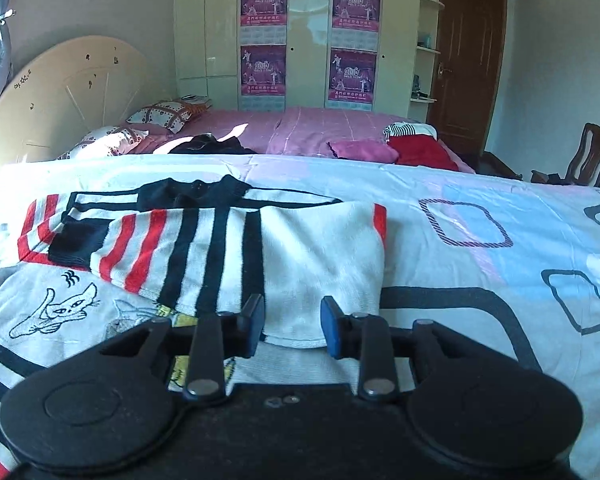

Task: Fold small clothes
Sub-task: 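Grasp the other sleeve's black cuff with the left tool, then fold the sleeve with the left tool across the sweater body and release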

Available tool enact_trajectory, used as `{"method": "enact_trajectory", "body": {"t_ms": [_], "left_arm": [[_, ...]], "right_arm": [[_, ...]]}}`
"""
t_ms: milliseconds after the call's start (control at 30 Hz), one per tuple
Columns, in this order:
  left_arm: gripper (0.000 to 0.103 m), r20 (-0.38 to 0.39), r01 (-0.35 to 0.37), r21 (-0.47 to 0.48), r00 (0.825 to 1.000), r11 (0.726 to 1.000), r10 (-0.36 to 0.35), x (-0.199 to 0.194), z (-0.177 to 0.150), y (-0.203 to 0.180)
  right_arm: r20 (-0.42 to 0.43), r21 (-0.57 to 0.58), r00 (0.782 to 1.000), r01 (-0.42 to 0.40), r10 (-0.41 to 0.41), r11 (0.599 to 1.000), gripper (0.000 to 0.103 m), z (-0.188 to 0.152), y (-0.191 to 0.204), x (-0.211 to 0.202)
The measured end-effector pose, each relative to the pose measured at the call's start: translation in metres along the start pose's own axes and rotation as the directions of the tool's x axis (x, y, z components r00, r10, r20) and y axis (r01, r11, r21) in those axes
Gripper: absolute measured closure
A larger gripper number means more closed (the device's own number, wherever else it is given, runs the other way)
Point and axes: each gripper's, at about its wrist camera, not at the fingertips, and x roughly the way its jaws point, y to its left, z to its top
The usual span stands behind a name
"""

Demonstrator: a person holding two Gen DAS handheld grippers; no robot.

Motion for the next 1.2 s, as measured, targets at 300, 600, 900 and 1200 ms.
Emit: {"method": "enact_trajectory", "body": {"t_ms": [300, 600, 900, 1200], "left_arm": [[0.068, 0.024, 0.016, -0.008, 1.000, 1.000, -0.016, 0.057, 0.016, -0.003], [0.098, 0.024, -0.001, 0.066, 1.000, 0.998, 0.000, 0.081, 0.035, -0.001], [0.098, 0.031, 0.214, 0.255, 0.973, 0.943, -0.229, 0.041, 0.017, -0.115], [0.098, -0.165, 0.356, 0.502, 0.934, 0.788, -0.317, 0.046, -0.127, -0.272]], "right_arm": [[-0.006, 0.068, 1.000, 0.013, -0.013, 0.998, 0.070, 0.011, 0.033, -0.004], [-0.055, 0.162, 0.996, 0.085, -0.077, 0.983, 0.068, 0.006, 0.010, 0.003], [-0.039, 0.218, 0.996, 0.089, -0.083, 0.972, 0.069, -0.007, -0.026, 0.010], [0.001, 0.214, 0.997, 0.072, -0.074, 0.974, 0.069, 0.000, -0.069, 0.011]]}}
